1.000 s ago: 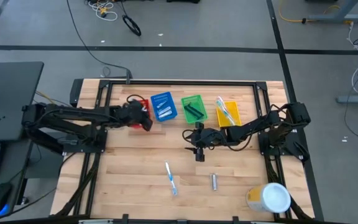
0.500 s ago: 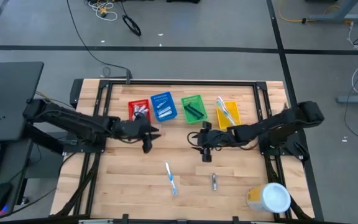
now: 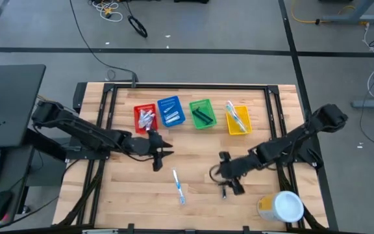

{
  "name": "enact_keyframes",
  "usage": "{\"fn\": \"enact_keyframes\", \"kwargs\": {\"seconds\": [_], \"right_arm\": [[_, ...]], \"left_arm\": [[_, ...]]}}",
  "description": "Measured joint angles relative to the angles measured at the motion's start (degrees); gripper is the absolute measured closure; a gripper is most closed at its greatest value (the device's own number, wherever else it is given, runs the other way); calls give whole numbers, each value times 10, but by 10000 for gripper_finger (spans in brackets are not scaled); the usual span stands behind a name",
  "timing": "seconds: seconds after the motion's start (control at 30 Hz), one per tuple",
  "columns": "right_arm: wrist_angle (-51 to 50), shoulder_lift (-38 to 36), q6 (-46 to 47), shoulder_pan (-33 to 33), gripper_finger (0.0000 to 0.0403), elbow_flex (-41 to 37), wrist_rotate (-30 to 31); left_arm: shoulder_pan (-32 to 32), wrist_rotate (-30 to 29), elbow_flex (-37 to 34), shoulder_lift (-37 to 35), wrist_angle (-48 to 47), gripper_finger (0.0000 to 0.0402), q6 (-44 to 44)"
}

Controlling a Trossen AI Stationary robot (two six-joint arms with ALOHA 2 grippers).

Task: Pick & Place Travel size toiletries
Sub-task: Put the nail cutter into the blue bin

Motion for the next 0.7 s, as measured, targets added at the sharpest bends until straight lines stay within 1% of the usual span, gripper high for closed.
{"fn": "enact_keyframes", "kwargs": {"seconds": [0.03, 0.1, 0.17, 0.23, 0.3, 0.37, 0.47, 0.53, 0.63, 0.7], "right_arm": [[-18, 1, 0, 13, 187, 0, -4], [-24, 11, 0, 38, 191, 0, -15], [-55, 17, 0, 60, 192, 0, -39], [-61, 29, -3, 75, 192, 0, -61], [-78, 38, -15, 86, 192, 0, -68], [-73, 53, -44, 91, 192, 0, -67], [-63, 74, -117, 98, 192, 0, -59], [-56, 84, -162, 99, 192, 0, -39], [-48, 94, -204, 97, 192, 0, -18], [-42, 96, -227, 96, 192, 0, -15]], "left_arm": [[0, 8, 2, 13, 15, 268, 3], [0, 11, 1, 27, 17, 268, 14], [0, 13, 2, 43, 30, 268, 15], [0, 11, 1, 51, 23, 268, 12], [0, 12, 2, 61, 49, 268, 11], [0, 10, 1, 61, 54, 268, 11], [0, 12, 2, 61, 80, 268, 8], [0, 11, 1, 61, 99, 268, 9], [0, 15, 2, 61, 131, 268, 12], [0, 19, 2, 61, 135, 268, 12]]}}
